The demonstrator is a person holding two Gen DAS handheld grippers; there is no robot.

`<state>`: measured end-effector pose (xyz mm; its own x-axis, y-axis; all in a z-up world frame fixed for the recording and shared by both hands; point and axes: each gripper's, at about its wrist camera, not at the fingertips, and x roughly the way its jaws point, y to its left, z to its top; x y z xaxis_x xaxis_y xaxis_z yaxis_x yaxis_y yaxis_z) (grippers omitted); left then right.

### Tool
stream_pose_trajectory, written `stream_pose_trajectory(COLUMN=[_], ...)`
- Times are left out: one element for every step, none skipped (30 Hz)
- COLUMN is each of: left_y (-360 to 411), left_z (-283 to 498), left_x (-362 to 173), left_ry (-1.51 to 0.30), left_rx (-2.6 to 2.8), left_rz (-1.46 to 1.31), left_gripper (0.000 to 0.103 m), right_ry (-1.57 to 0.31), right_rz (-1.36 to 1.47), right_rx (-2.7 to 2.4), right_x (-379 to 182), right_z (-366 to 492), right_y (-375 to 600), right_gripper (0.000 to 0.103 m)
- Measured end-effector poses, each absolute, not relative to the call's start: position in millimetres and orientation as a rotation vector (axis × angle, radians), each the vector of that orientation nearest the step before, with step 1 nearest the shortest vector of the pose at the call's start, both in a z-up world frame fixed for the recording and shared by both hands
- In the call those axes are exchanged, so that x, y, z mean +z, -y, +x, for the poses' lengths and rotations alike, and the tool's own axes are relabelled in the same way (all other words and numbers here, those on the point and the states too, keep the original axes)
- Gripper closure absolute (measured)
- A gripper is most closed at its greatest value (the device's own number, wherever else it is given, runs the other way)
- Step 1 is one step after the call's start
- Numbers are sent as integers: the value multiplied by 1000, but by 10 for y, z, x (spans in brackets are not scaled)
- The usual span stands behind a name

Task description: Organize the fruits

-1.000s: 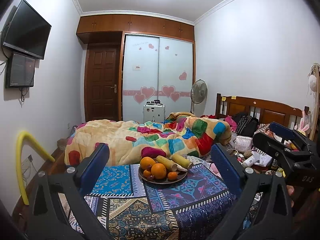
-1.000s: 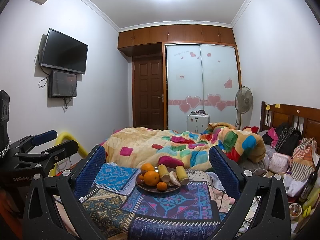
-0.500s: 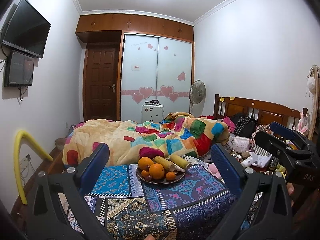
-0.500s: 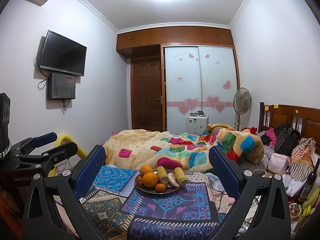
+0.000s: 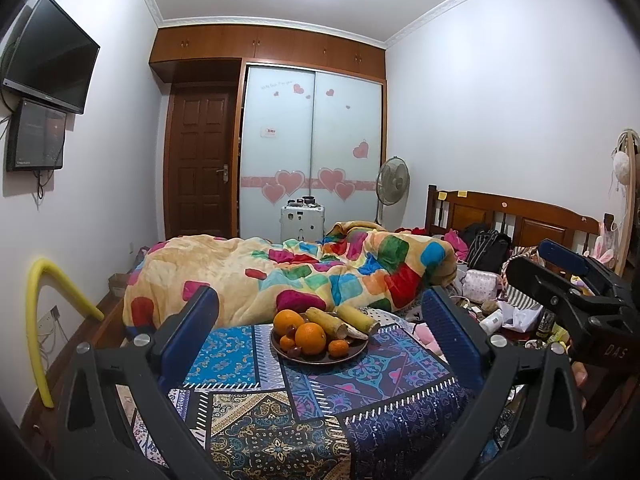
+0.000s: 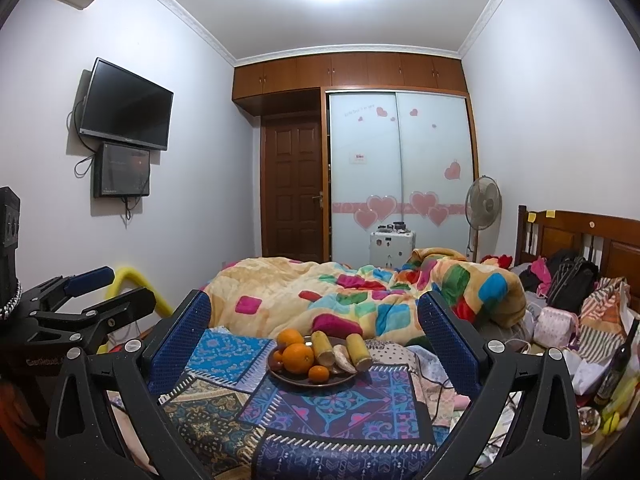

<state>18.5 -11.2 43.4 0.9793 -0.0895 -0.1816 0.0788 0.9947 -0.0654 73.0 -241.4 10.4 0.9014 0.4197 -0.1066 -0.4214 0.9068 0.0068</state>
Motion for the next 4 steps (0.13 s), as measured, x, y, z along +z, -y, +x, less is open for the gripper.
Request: stream_pose_trajectory(left_y=[114, 117, 115, 114], left_z=[184, 184, 184, 182], left_x=[435, 436, 432, 433], left_ry=[-185, -187, -188, -189], left_rx=[-85, -89, -91, -93], left_rz=[-57, -56, -57, -58], left_gripper=[0, 0, 0, 0], right_ry=[-107, -107, -107, -107], right_rz=[-17, -16, -16, -16], right_rx=[435, 436, 436, 436], right_x=[104, 105, 103, 103], right_z=[730, 732, 730, 730], right_y=[2414, 2415, 2415, 2415], right_gripper=[0, 0, 0, 0])
